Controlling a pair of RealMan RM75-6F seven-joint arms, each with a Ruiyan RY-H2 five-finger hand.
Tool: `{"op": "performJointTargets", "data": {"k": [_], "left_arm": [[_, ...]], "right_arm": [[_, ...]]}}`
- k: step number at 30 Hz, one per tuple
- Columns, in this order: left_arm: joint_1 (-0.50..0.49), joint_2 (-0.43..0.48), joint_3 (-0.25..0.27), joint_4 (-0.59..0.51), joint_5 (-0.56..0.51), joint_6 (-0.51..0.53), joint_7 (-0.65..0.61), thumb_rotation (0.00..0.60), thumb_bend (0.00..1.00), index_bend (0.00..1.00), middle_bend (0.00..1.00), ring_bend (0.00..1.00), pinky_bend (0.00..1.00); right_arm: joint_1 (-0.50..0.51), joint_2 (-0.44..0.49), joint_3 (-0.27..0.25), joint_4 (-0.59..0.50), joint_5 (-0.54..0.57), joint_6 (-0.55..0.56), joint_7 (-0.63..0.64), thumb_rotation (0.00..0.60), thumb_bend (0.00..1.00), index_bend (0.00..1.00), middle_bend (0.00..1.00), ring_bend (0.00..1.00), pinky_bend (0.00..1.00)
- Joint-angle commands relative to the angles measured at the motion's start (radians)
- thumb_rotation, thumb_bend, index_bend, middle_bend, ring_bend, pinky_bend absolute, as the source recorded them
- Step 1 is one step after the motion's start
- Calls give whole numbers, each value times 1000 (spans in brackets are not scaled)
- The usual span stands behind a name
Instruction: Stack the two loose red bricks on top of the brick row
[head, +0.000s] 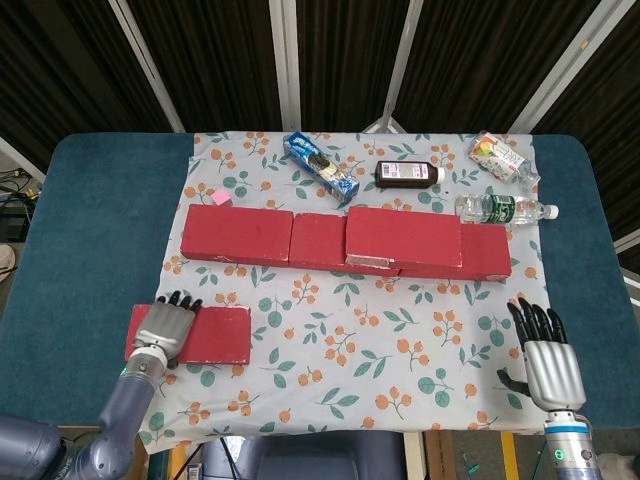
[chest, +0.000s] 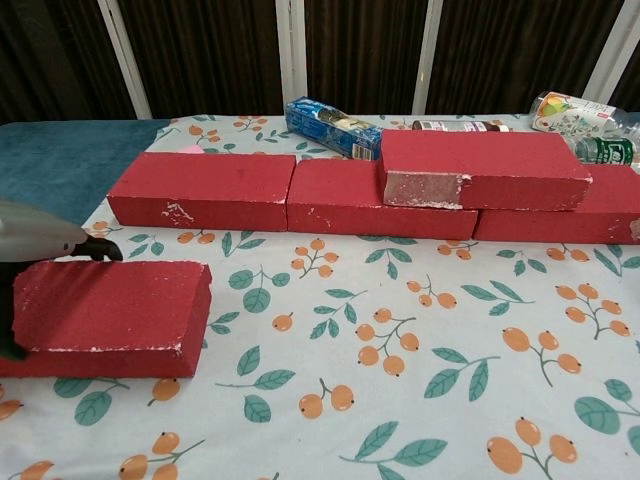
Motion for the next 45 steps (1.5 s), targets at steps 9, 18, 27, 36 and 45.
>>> {"op": "performJointTargets", "data": {"k": [9, 18, 27, 36, 45], "left_arm": [[-12, -3, 8, -4, 5, 6, -1, 600, 0, 0, 162, 62, 233], [-13, -1, 21, -4, 27, 16, -8, 600, 4, 54, 236, 136, 301], [-4, 8, 29, 2, 100, 23, -34, 600, 46, 152, 318, 199, 330], [-12, 116, -4, -48, 163, -31, -91, 600, 46, 180, 323, 204, 315], [-127, 284, -114, -6, 44, -304, -167, 600, 46, 182, 329, 204, 293]], "right_arm": [[2, 2, 1, 0, 1, -4, 5, 600, 203, 0, 0, 0, 0], [2, 0, 1, -1, -2, -3, 13, 600, 202, 0, 0, 0, 0], [-1, 0, 4, 1, -3, 6, 23, 600, 203, 0, 0, 0, 0], [1, -5, 6, 1, 4, 1, 15, 600, 202, 0, 0, 0, 0], [4, -11, 16, 10, 36, -8, 4, 600, 202, 0, 0, 0, 0]]}}
